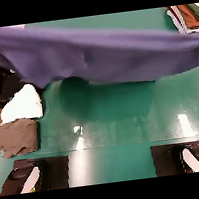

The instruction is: Fold the shirts.

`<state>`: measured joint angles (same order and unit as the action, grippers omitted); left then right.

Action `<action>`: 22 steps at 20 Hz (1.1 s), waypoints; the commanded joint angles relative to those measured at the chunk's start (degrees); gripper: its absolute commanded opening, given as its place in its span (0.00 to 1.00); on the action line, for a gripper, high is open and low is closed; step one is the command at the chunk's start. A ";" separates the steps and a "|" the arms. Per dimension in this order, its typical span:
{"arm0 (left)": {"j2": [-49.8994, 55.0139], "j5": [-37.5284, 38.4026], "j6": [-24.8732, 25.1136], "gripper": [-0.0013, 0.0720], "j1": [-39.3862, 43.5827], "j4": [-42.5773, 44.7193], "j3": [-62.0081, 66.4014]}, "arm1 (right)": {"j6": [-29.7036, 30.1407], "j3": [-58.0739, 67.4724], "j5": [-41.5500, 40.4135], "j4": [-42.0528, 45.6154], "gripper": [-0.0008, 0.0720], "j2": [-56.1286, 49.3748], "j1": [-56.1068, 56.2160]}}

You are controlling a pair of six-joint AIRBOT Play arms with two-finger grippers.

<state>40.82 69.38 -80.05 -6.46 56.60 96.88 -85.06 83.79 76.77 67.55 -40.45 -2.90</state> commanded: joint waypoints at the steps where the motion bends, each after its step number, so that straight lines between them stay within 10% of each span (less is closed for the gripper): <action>1: -1.05 -0.87 -2.58 0.05 -0.07 0.44 16.50 | -0.70 14.56 6.60 6.54 0.02 0.20 0.07; 8: 5.51 4.74 -3.98 0.04 -0.07 1.49 17.25 | -2.19 35.91 20.37 7.43 0.02 -13.20 0.09; 15: 25.29 10.47 -3.17 0.05 -0.07 1.51 -3.96 | -3.26 19.54 21.99 7.63 0.02 -29.70 1.68; 22: 48.63 -6.75 0.20 0.05 6.54 3.91 -8.31 | -0.81 13.11 7.63 7.56 0.02 -50.75 5.20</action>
<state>81.06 71.90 -81.06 -2.20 60.14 89.08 -87.11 97.93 91.44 75.53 -83.18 1.34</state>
